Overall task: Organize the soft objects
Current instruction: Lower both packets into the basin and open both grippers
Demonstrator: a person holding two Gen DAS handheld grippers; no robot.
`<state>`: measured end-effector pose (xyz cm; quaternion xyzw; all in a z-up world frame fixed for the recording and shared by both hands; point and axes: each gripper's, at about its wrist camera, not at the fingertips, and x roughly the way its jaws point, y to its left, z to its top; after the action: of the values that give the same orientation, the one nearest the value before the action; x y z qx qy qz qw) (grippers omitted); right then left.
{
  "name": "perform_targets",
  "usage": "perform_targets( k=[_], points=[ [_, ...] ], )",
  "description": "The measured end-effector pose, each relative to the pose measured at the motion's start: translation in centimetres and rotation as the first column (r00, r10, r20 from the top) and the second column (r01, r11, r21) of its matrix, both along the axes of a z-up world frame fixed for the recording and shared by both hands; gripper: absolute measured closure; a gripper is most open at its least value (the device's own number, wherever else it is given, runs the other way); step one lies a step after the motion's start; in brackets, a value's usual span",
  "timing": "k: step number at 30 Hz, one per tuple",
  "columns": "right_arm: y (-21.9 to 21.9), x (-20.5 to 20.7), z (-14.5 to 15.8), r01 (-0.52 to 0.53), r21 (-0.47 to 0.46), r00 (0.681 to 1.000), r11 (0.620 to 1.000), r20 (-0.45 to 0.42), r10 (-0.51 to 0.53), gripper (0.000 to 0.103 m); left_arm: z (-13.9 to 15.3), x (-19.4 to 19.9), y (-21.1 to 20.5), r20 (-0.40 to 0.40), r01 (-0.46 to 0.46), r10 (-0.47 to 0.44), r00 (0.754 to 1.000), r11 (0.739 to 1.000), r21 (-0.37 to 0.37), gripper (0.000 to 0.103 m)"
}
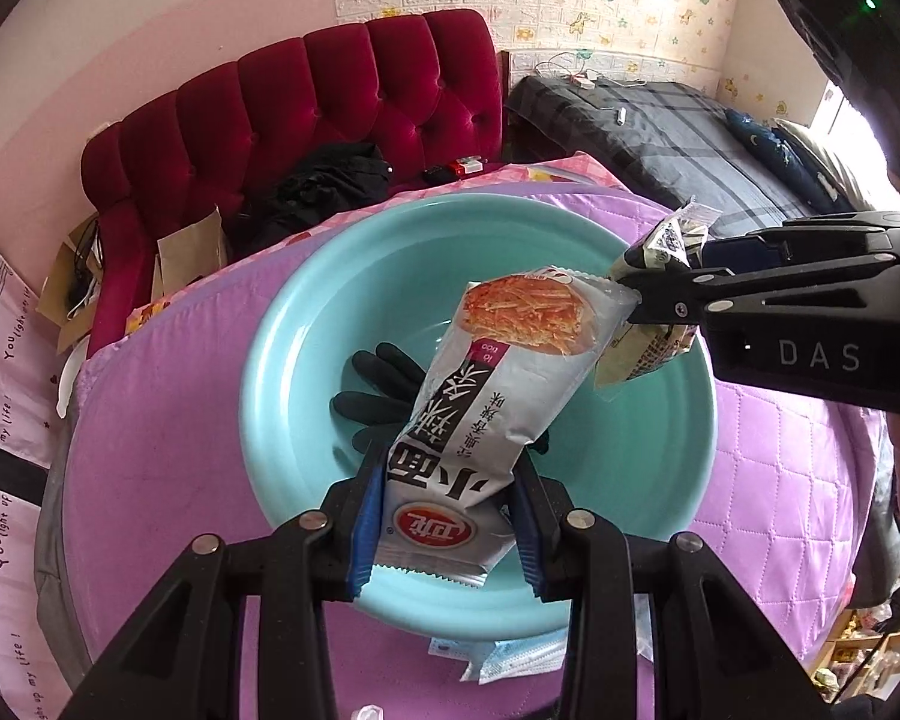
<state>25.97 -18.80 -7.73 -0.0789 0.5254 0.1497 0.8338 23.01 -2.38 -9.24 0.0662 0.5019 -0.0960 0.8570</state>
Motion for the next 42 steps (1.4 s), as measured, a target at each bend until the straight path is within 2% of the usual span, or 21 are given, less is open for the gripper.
perform_targets(
  k=[17, 23, 28, 29, 30, 31, 32, 33, 35, 36, 37, 38, 42],
  points=[
    [0.8, 5.1, -5.3, 0.039, -0.038, 0.997, 0.999, -0.066, -0.041, 0.061, -4.4, 4.4, 0.7, -0.052, -0.049, 0.050, 0.997, 0.999, 0.020, 0.062],
    [0.7, 5.2, -5.5, 0.049, -0.027, 0.995, 0.998, -0.084, -0.051, 0.060, -4.4, 4.7, 0.5, -0.050, -0.040, 0.041, 0.998, 0.999, 0.013, 0.061],
    [0.8, 5.3, -5.4, 0.051, -0.024, 0.995, 0.998, -0.089, -0.053, 0.058, -4.3, 4.4, 0.6, -0.044, -0.045, 0.047, 0.998, 0.998, 0.036, 0.059],
    [0.7, 5.3, -5.3, 0.053, -0.017, 0.994, 0.998, -0.093, -0.054, 0.055, -4.2, 4.3, 0.5, -0.042, -0.045, 0.047, 0.998, 0.998, 0.042, 0.054],
    [0.7, 5.2, -5.2, 0.054, -0.014, 0.994, 0.998, -0.091, -0.055, 0.053, -4.1, 4.2, 0.4, -0.036, -0.044, 0.046, 0.998, 0.998, 0.049, 0.038],
    [0.8, 5.0, -5.0, 0.053, -0.015, 0.995, 0.998, -0.083, -0.054, 0.048, -3.9, 4.1, 0.3, -0.028, -0.043, 0.045, 0.999, 0.997, 0.056, 0.028],
    [0.9, 4.9, -4.7, 0.052, -0.020, 0.996, 0.998, -0.073, -0.054, 0.042, -3.8, 4.1, 0.3, -0.021, -0.046, 0.047, 0.999, 0.997, 0.062, 0.011],
    [1.0, 4.7, -4.4, 0.053, -0.026, 0.997, 0.998, -0.062, -0.055, 0.037, -3.6, 4.0, 0.2, -0.011, -0.053, 0.054, 0.998, 0.996, 0.066, 0.004],
    [1.0, 4.4, -3.8, 0.056, -0.022, 0.997, 0.998, -0.044, -0.057, 0.017, -3.2, 3.6, 0.2, 0.010, -0.061, 0.060, 0.998, 0.996, 0.068, 0.000],
    [1.1, 4.2, -3.6, 0.053, -0.019, 0.998, 0.998, -0.037, -0.054, 0.013, -3.0, 3.5, 0.1, 0.017, -0.063, 0.062, 0.998, 0.996, 0.068, 0.000],
    [1.1, 3.9, -3.3, 0.049, -0.022, 0.998, 0.999, -0.033, -0.050, 0.004, -2.9, 3.3, 0.1, 0.023, -0.065, 0.064, 0.998, 0.996, 0.067, 0.000],
    [1.2, 3.7, -3.2, 0.046, -0.026, 0.999, 0.999, -0.028, -0.047, 0.000, -2.8, 3.1, 0.1, 0.026, -0.069, 0.067, 0.997, 0.995, 0.068, 0.000],
    [1.2, 2.4, -2.7, 0.035, -0.034, 0.999, 0.999, -0.023, -0.036, 0.000, -2.8, 2.2, 0.1, 0.022, -0.082, 0.080, 0.997, 0.994, 0.078, 0.000]
  ],
)
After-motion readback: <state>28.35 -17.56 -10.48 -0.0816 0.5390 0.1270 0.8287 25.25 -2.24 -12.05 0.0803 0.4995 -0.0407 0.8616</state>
